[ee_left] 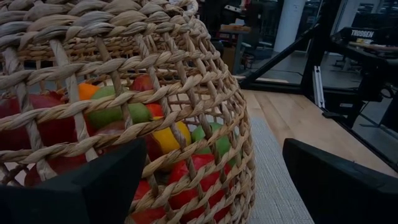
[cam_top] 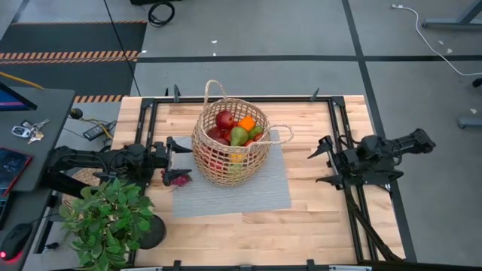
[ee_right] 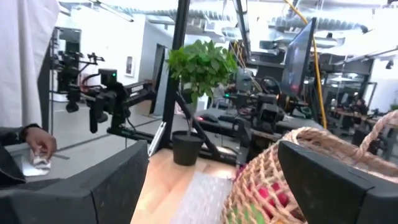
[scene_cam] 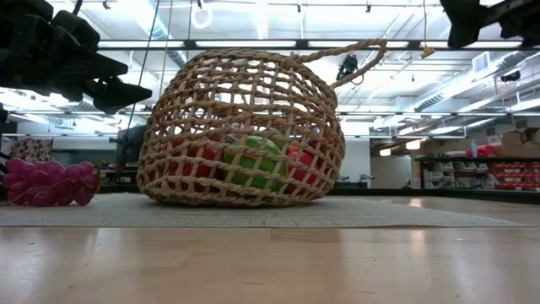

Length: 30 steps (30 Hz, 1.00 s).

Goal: Build produce basket
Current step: Put the red grapes into the brown basket

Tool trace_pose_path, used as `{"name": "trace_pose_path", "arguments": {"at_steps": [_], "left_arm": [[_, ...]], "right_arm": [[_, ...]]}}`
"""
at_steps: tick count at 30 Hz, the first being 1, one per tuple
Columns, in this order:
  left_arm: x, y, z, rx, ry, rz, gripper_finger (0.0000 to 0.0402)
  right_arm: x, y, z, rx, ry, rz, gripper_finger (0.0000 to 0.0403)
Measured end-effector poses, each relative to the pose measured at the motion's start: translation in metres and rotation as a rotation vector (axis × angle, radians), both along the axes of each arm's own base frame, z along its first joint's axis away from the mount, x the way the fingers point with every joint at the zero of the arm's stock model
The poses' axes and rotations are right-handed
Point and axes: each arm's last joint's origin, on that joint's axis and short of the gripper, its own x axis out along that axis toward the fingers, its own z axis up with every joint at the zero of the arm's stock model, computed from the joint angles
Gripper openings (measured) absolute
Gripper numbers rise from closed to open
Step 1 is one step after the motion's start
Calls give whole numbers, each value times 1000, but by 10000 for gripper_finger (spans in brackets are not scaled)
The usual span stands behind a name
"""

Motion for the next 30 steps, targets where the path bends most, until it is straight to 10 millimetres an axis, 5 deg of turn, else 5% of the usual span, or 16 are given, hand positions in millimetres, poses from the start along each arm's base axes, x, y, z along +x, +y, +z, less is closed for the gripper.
{"name": "trace_pose_path", "arguments": {"at_steps": [11, 30], "left_arm": [[0, 0, 0, 1, 0, 0, 386], [0, 0, 0, 0, 0, 0, 386]], "right_arm": [[7, -12, -30, 91, -28, -47, 351], [9, -15, -36, 107, 38, -137, 351]]}}
